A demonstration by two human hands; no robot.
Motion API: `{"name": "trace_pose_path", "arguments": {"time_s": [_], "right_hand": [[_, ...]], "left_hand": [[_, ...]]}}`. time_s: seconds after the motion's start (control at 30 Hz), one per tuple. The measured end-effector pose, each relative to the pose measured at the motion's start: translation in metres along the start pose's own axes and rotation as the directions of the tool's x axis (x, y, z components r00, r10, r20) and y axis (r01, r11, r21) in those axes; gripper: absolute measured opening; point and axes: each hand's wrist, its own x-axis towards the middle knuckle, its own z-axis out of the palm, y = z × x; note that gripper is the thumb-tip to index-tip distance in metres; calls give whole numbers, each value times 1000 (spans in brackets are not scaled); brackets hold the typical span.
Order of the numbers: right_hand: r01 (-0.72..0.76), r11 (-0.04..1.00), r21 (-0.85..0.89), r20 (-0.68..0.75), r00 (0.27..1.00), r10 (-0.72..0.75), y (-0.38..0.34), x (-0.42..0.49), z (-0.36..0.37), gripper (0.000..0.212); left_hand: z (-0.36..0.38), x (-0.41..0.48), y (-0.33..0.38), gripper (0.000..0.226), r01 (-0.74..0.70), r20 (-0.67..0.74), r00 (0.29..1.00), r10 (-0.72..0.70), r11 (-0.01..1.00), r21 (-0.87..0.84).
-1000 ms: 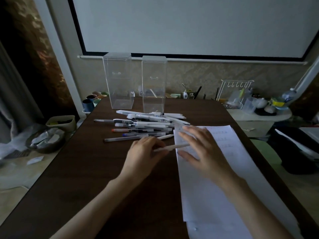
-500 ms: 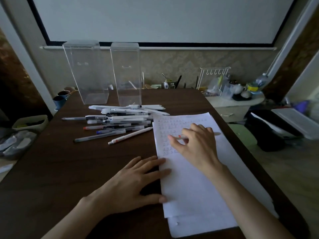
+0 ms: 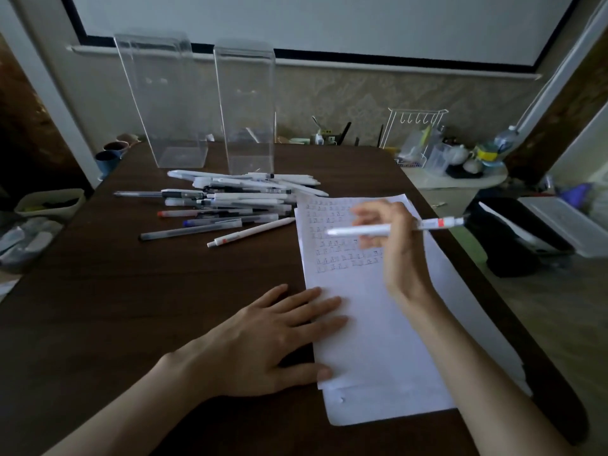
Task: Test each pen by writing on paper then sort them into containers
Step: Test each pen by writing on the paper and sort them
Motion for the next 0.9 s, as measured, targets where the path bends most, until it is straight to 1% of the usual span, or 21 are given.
{"name": "trace_pose_path", "arguments": {"time_s": [0.03, 0.07, 0.1, 0.17, 0.2, 0.3, 0.4, 0.5, 0.63, 0.7, 0.9], "right_hand": [[-58, 997, -54, 59, 996, 61, 2, -2, 2, 57], [-104, 991, -85, 111, 987, 113, 3, -4, 6, 56], [-112, 988, -105, 144, 981, 127, 4, -7, 9, 50], [-38, 985, -171, 177, 982, 69, 10, -11, 14, 33], [-14, 981, -194, 179, 983, 49, 13, -13, 15, 30], [-57, 983, -176, 191, 977, 91, 19, -13, 18, 26], [-52, 977, -208, 168, 982, 88, 21, -15, 20, 30], [-40, 973, -226, 138, 988, 73, 20, -17, 20, 31], [-2, 966, -260, 161, 986, 45, 22, -16, 21, 34], [15, 961, -276, 150, 988, 27, 24, -14, 20, 35], [6, 964, -266, 163, 986, 39, 24, -15, 18, 34]], "left_hand": [[1, 0, 0, 65, 0, -1, 1000, 0, 1000, 11], [1, 1, 0, 65, -3, -7, 1000, 3, 1000, 22], [2, 1, 0, 65, -7, -13, 1000, 7, 999, 33], [4, 1, -1, 65, -12, -29, 999, 14, 999, 53], [5, 1, -1, 65, -16, -41, 999, 18, 998, 56], [5, 0, -2, 65, -15, -64, 998, 19, 999, 50], [6, 0, -2, 64, -6, -89, 996, 10, 999, 50], [9, 0, -3, 64, 0, -110, 994, 8, 998, 66], [10, 0, -4, 64, 5, -134, 991, 8, 995, 96], [11, 0, -5, 64, 6, -139, 990, 8, 995, 99], [12, 1, -5, 64, 15, -149, 989, 0, 995, 102]]}}
